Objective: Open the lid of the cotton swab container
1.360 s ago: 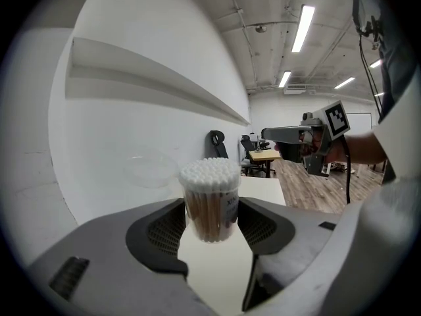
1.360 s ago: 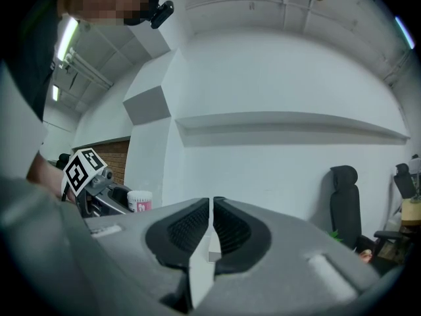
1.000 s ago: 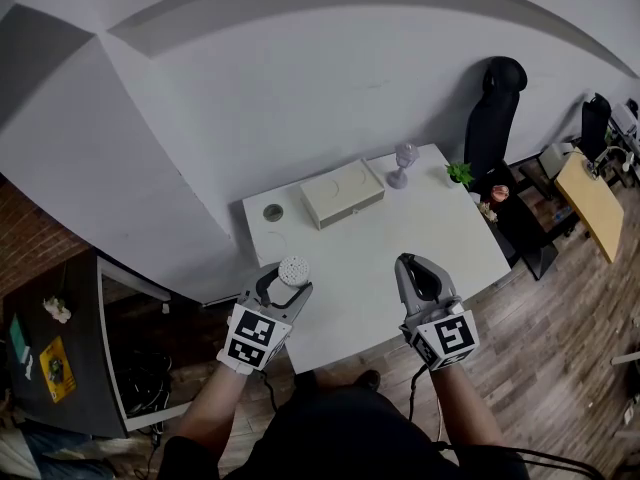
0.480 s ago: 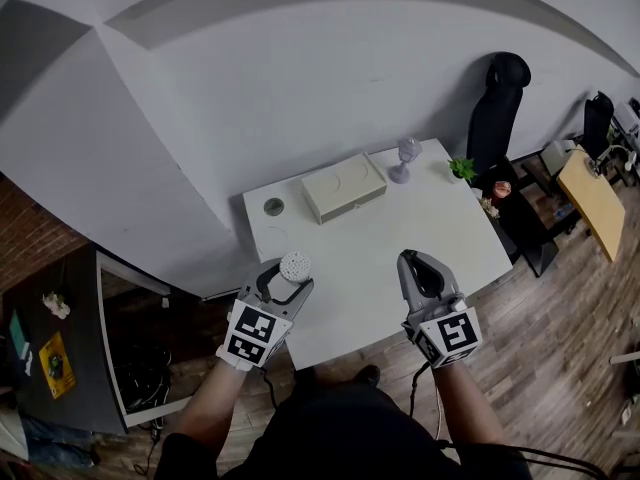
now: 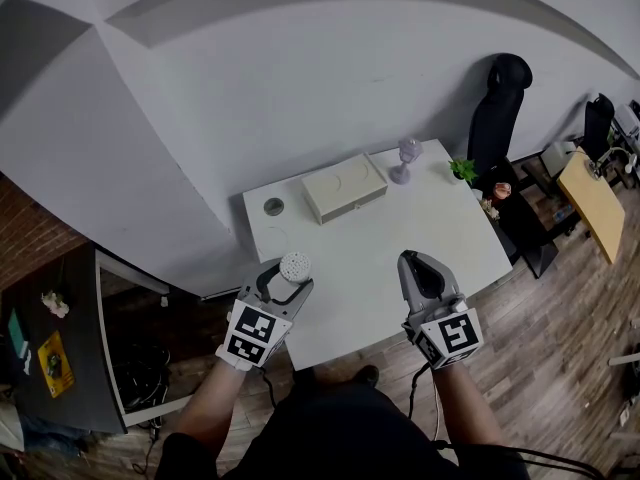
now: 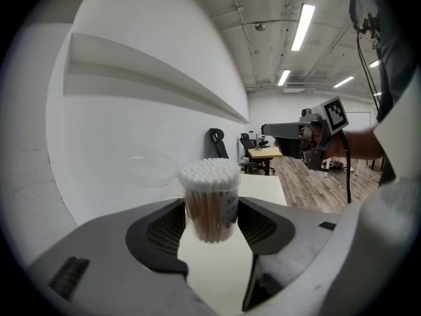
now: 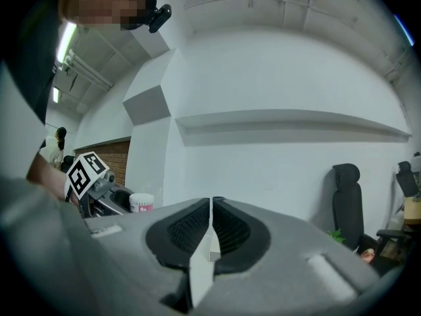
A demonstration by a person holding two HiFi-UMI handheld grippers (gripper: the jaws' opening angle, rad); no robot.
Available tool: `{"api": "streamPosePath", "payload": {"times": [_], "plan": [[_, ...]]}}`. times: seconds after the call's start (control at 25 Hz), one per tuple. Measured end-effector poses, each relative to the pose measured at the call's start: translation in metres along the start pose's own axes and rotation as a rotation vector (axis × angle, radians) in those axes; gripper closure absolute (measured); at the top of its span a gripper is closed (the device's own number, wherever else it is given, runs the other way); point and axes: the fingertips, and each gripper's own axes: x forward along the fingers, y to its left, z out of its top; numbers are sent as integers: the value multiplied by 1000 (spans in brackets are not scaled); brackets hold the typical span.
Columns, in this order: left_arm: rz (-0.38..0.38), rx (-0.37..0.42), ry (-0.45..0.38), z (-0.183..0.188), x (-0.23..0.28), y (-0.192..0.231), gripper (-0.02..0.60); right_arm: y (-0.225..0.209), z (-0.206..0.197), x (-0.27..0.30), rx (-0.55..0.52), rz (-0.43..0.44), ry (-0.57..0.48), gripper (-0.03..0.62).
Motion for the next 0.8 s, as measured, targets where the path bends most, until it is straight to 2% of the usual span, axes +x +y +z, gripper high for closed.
{"api": "streamPosePath", "payload": {"times": [0.8], "plan": [[0,14,5,-4,5,4,337,5,6,4,8,7,15,585]]}}
